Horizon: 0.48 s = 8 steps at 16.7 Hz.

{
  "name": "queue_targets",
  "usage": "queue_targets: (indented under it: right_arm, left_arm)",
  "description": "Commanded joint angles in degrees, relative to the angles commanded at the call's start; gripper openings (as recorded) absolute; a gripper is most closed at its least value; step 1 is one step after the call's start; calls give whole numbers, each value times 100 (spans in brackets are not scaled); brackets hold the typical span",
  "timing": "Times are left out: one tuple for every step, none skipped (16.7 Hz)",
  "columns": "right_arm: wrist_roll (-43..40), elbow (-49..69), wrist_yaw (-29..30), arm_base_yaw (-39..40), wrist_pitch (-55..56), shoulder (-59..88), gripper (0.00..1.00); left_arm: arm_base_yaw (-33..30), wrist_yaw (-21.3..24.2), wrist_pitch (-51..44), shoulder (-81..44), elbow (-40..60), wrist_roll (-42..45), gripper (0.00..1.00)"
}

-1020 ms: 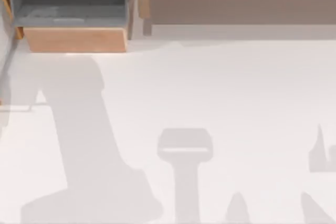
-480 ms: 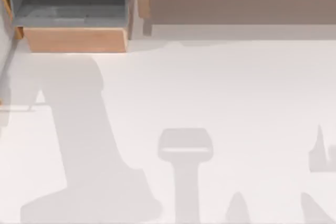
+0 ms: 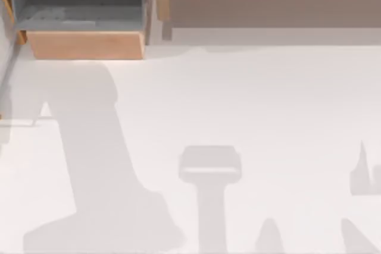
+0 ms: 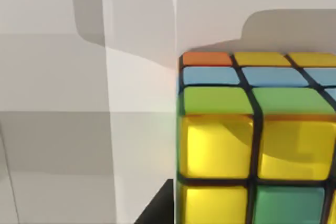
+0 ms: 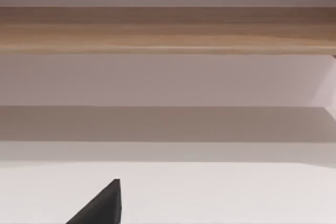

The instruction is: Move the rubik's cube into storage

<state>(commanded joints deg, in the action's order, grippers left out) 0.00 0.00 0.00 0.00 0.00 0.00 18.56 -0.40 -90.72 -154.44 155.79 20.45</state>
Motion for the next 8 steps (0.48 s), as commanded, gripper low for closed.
queue_targets:
  right_arm:
    - [0, 0, 0, 0, 0, 0, 100]
    - [0, 0, 0, 0, 0, 0, 100]
    - [0, 0, 0, 0, 0, 0, 100]
    - [0, 0, 0, 0, 0, 0, 100]
    - [0, 0, 0, 0, 0, 0, 100]
    - [0, 0, 0, 0, 0, 0, 100]
    - [0, 0, 0, 0, 0, 0, 100]
    - [0, 0, 0, 0, 0, 0, 100]
  left_arm:
    - [0, 0, 0, 0, 0, 0, 90]
    - [0, 0, 0, 0, 0, 0, 98]
    - [0, 0, 0, 0, 0, 0, 100]
    - [0, 0, 0, 0, 0, 0, 100]
    - [0, 0, 0, 0, 0, 0, 100]
    - [0, 0, 0, 0, 0, 0, 100]
    - [0, 0, 0, 0, 0, 0, 100]
    - [0, 0, 0, 0, 0, 0, 100]
